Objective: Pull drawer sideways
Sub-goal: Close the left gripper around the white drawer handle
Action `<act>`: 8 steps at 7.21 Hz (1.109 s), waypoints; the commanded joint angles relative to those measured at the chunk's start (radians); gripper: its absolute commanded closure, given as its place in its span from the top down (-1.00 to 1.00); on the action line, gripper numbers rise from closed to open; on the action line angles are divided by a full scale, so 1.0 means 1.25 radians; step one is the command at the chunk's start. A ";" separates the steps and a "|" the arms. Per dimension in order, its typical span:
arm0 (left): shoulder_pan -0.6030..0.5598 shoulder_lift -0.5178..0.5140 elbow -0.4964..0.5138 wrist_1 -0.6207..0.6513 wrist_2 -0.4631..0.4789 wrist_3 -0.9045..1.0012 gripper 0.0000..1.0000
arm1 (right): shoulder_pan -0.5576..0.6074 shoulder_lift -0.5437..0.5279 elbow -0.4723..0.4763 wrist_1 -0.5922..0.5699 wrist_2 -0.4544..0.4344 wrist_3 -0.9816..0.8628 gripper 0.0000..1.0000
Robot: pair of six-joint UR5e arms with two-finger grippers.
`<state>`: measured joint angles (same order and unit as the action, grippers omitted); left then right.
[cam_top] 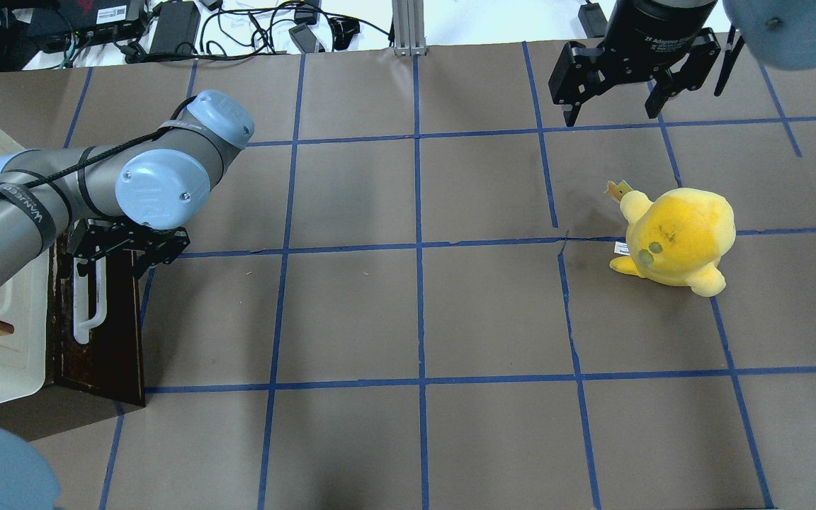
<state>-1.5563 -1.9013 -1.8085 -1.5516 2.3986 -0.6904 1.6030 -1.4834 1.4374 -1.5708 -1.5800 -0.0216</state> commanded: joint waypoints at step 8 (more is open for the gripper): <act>0.002 -0.006 -0.001 -0.007 -0.004 0.007 0.13 | 0.000 0.000 0.000 0.000 0.000 0.000 1.00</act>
<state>-1.5540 -1.9058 -1.8090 -1.5560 2.3970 -0.6824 1.6030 -1.4834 1.4374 -1.5708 -1.5802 -0.0215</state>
